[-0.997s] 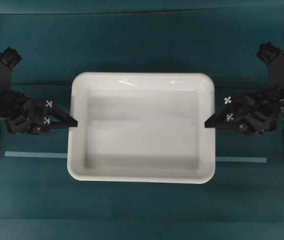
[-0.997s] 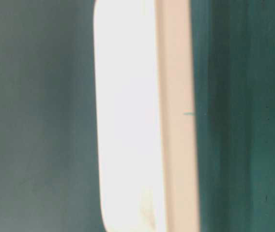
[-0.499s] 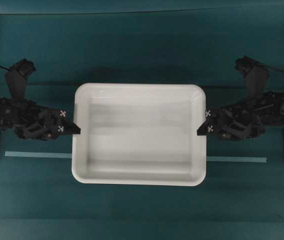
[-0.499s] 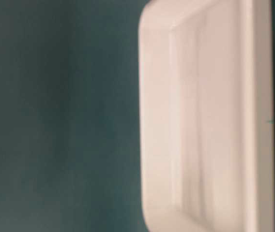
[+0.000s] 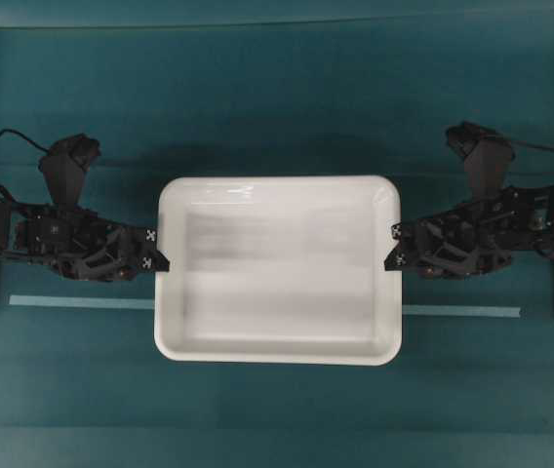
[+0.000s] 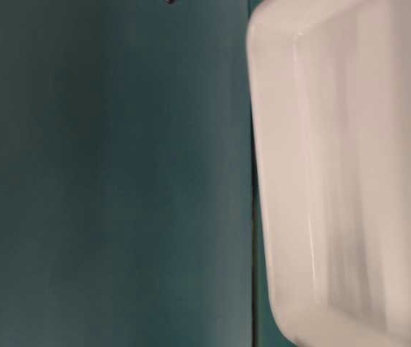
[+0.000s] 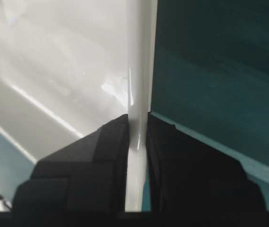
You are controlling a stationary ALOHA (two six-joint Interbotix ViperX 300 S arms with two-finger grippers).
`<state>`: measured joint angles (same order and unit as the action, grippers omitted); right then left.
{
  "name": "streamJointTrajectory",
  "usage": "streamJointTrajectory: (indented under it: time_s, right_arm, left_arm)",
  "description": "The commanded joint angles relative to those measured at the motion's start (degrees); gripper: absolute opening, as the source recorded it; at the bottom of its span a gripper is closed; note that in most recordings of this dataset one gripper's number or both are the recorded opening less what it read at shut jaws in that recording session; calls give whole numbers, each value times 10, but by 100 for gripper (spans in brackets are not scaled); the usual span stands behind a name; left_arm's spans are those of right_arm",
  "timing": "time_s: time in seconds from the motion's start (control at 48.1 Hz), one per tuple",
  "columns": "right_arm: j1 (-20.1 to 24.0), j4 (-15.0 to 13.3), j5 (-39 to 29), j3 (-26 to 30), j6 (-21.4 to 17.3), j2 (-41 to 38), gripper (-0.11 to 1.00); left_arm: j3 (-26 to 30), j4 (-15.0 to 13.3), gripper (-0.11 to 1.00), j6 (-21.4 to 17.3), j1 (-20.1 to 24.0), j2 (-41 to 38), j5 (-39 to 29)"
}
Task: Lift the white case with both hands.
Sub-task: 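Lower the held tray back down onto the table with both grippers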
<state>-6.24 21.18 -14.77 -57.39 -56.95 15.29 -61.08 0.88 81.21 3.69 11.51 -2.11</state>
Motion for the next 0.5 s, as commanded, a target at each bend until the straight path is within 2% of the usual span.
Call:
streamJointTrajectory:
  time_s: [0.0, 0.27, 0.478]
  right_arm:
    - [1, -2, -4, -19, 13, -32, 10]
    - [-1, -2, 11, -17, 20, -69, 10]
    - [-11, -2, 15, -11, 21, -83, 10]
  left_arm:
    - [-15, 2, 6, 1, 4, -17, -11]
    - [-20, 2, 6, 9, 4, -14, -12]
    - [-20, 2, 6, 30, 4, -15, -51]
